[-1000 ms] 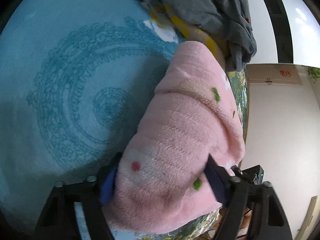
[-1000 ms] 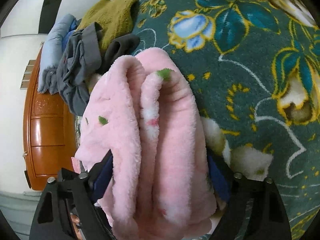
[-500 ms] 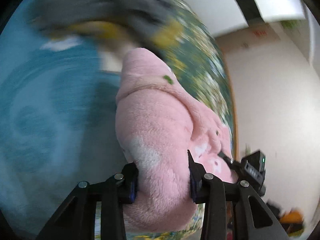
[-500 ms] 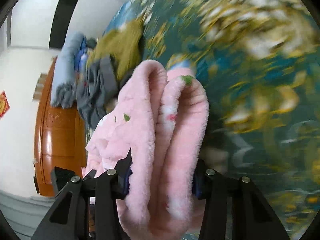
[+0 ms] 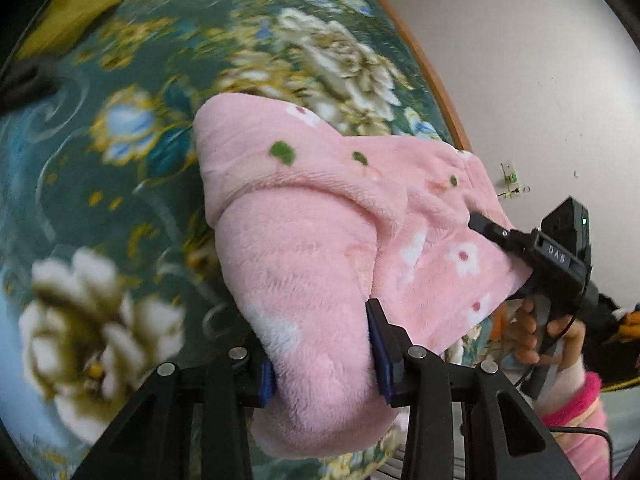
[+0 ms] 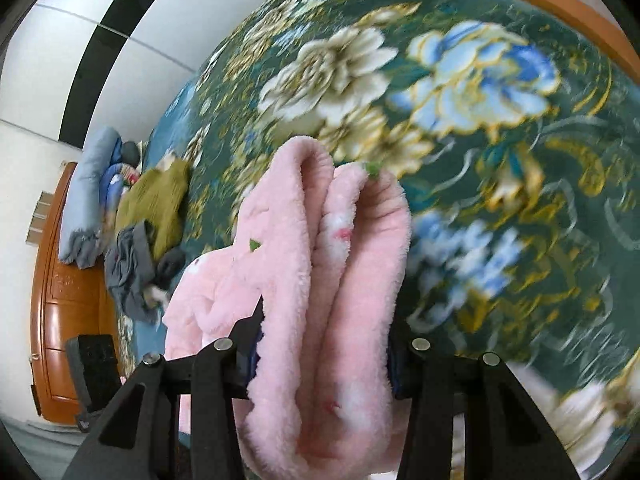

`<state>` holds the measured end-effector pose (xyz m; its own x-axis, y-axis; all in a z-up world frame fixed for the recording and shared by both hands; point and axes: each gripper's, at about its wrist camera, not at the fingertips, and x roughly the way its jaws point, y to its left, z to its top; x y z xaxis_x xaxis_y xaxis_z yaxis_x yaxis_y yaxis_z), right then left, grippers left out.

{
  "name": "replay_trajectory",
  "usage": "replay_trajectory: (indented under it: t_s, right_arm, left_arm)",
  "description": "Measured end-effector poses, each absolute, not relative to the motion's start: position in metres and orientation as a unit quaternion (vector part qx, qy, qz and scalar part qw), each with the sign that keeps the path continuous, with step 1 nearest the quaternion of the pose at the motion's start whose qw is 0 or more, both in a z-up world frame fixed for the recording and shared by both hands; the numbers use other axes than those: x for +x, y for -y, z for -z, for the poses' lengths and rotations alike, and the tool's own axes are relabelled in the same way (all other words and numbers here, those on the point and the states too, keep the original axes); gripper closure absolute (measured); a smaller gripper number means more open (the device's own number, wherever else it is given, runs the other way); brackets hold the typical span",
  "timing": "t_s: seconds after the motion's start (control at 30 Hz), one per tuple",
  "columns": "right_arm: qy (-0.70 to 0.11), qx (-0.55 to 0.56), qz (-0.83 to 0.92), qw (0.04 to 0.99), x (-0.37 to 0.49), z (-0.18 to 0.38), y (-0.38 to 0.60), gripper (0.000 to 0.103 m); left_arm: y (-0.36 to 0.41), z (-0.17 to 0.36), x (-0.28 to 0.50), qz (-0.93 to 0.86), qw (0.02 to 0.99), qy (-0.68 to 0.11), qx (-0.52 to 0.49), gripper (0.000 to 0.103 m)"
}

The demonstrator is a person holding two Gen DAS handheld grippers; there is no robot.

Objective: Fold clothes

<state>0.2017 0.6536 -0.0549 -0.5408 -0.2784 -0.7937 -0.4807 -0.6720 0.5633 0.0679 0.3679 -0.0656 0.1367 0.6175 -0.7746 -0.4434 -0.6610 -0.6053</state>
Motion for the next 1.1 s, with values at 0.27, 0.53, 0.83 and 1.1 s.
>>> replay_trajectory:
  t_s: [0.27, 0.53, 0.83, 1.1]
  right_arm:
    - [-0.376, -0.485, -0.787, 0.065, 0.198, 0.072, -0.683, 0.056]
    - [-0.355, -0.497, -0.787, 0.082, 0.206, 0.074, -0.681, 0.037]
    - [-0.197, -0.473, -0.854, 0.093, 0.206, 0.018, -0.622, 0.034]
    - [-0.18, -0.505, -0.84, 0.082, 0.208, 0.064, -0.621, 0.034]
  left_arm:
    - [-0.374, 0.092, 0.088, -0.652, 0.396, 0.045, -0.645, 0.06]
    - [-0.336, 0.074, 0.085, -0.688, 0.38, 0.064, -0.615, 0.048]
    - [-0.374, 0.031, 0.12, -0.763, 0.414, -0.029, -0.496, 0.047]
    - [-0.397, 0.085, 0.128, -0.748, 0.386, -0.103, -0.53, 0.048]
